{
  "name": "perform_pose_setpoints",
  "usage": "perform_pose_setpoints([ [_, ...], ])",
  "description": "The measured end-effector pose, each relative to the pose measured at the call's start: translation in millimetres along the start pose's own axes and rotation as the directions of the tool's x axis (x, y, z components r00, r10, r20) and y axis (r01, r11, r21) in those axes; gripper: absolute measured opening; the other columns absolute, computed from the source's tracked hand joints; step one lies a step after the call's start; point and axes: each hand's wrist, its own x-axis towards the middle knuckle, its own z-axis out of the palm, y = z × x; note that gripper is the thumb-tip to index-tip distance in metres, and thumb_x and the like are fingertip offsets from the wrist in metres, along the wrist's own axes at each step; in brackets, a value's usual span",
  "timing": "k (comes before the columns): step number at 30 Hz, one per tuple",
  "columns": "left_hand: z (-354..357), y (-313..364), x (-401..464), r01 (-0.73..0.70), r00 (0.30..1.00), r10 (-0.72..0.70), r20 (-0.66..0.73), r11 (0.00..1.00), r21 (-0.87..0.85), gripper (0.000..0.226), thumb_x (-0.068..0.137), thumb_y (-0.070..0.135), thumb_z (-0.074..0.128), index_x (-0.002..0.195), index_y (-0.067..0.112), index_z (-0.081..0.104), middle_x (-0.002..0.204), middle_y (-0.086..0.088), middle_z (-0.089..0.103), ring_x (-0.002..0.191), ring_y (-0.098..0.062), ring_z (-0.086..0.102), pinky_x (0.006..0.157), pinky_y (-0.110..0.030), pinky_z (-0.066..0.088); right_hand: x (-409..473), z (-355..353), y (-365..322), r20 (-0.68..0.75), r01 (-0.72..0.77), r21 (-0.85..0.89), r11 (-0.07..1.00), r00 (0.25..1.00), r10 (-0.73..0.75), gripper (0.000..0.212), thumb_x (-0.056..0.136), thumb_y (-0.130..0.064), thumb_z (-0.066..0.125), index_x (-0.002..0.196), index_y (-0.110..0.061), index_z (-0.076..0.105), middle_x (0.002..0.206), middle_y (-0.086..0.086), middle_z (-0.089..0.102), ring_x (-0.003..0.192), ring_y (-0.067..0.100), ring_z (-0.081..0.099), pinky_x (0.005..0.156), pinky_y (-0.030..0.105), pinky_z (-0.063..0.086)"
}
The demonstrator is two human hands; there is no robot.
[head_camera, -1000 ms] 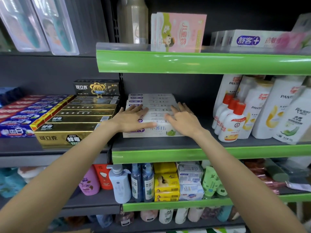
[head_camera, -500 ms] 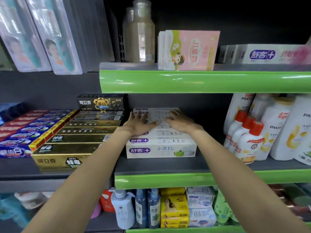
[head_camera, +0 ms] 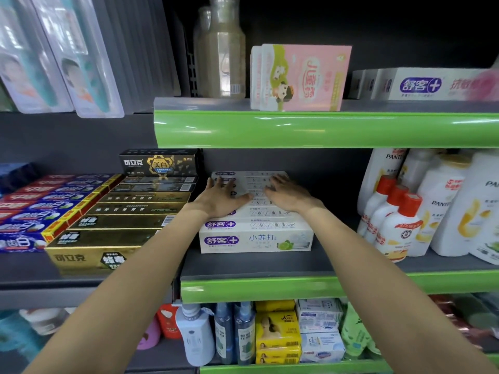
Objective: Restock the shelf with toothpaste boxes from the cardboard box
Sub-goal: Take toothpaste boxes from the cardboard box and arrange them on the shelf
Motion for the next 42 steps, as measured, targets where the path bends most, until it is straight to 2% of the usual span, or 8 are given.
perform_pose_setpoints([
  [8, -2, 6, -5, 0.039, 0.998, -0.038, 0.056, 0.999, -0.007, 0.086, 0.085, 0.074, 0.021, 0.15, 0.024, -0.006, 0.157, -0.011, -0.01, 0.141, -0.034, -0.02, 0.117, -0.046, -0.006, 11, 7, 5, 0.003, 0.002, -0.003, 1.0, 1.0, -0.002, 0.061, 0.1, -0.044, 0.018, 0.15, -0.01, 0.01, 0.16, 0.007, 0.002, 0.147, 0.021, -0.002, 0.119, 0.038, 0.003],
  [14, -4, 4, -5, 0.06, 0.998, -0.061, 0.025, 0.997, 0.057, 0.086, 0.084, 0.077, 0.018, 0.151, 0.026, -0.001, 0.158, -0.007, -0.007, 0.144, -0.028, -0.013, 0.117, -0.043, -0.004, -4, 3, 4, -0.187, 0.064, -0.042, 0.997, 0.98, -0.071, 0.045, 0.101, -0.034, 0.023, 0.124, -0.009, 0.052, 0.14, 0.01, 0.046, 0.13, 0.025, 0.039, 0.111, 0.041, 0.024],
  [17, -13, 11, -17, -0.014, 0.981, 0.04, -0.192, 0.991, 0.132, 0.073, 0.091, 0.067, 0.021, 0.149, 0.023, 0.023, 0.157, -0.008, 0.017, 0.145, -0.028, 0.013, 0.116, -0.041, 0.014, -41, -7, -3, -0.341, 0.086, -0.024, 0.996, 0.936, -0.089, 0.046, 0.1, -0.041, 0.028, 0.132, -0.016, 0.05, 0.141, 0.006, 0.047, 0.128, 0.025, 0.042, 0.106, 0.035, 0.031],
  [21, -27, 27, -67, -0.104, 0.935, 0.139, -0.325, 0.987, 0.123, 0.089, 0.076, 0.084, 0.012, 0.129, 0.027, 0.054, 0.115, -0.01, 0.066, 0.102, -0.026, 0.062, 0.082, -0.032, 0.047, -98, -3, -6, -0.284, 0.244, -0.028, 0.969, 0.928, -0.242, 0.064, 0.089, -0.064, 0.039, 0.142, -0.027, 0.038, 0.152, -0.004, 0.032, 0.141, 0.02, 0.022, 0.116, 0.048, 0.015],
  [26, -12, 16, -122, -0.224, 0.9, 0.341, -0.272, 0.897, 0.381, 0.068, 0.076, 0.06, 0.06, 0.137, 0.034, 0.043, 0.136, 0.006, 0.053, 0.122, -0.019, 0.05, 0.096, -0.032, 0.042, -119, 28, 3, -0.321, 0.261, -0.164, 0.951, 0.898, -0.302, 0.059, 0.086, -0.048, 0.058, 0.14, -0.03, 0.041, 0.149, -0.003, 0.038, 0.139, 0.02, 0.028, 0.115, 0.05, 0.012],
  [36, 6, 12, -120, -0.185, 0.888, 0.328, -0.323, 0.897, 0.401, 0.061, 0.084, 0.038, 0.063, 0.139, 0.026, 0.04, 0.137, 0.0, 0.051, 0.123, -0.023, 0.048, 0.098, -0.032, 0.038, -124, 44, -7, -0.461, 0.223, -0.19, 0.956, 0.839, -0.288, 0.05, 0.091, -0.028, 0.057, 0.138, -0.02, 0.044, 0.145, 0.005, 0.044, 0.138, 0.025, 0.032, 0.115, 0.05, 0.014],
  [38, 4, 18, -133, -0.218, 0.842, 0.369, -0.393, 0.9, 0.378, 0.059, 0.083, 0.037, 0.064, 0.137, 0.02, 0.046, 0.129, -0.004, 0.058, 0.118, -0.025, 0.051, 0.096, -0.033, 0.039, -135, 46, -18, -0.571, 0.294, -0.107, 0.95, 0.764, -0.301, 0.042, 0.088, -0.023, 0.059, 0.129, -0.013, 0.056, 0.132, 0.008, 0.057, 0.128, 0.026, 0.046, 0.112, 0.042, 0.026],
  [42, 0, 21, -184, -0.364, 0.629, 0.384, -0.676, 0.914, 0.18, 0.041, 0.08, 0.042, 0.054, 0.113, 0.019, 0.065, 0.089, 0.01, 0.069, 0.088, -0.015, 0.06, 0.076, -0.028, 0.045, -177, 51, -54, -0.765, 0.408, 0.072, 0.91, 0.609, -0.213, 0.03, 0.088, -0.025, 0.054, 0.113, -0.015, 0.067, 0.107, -0.001, 0.07, 0.096, 0.014, 0.065, 0.077, 0.025, 0.05],
])
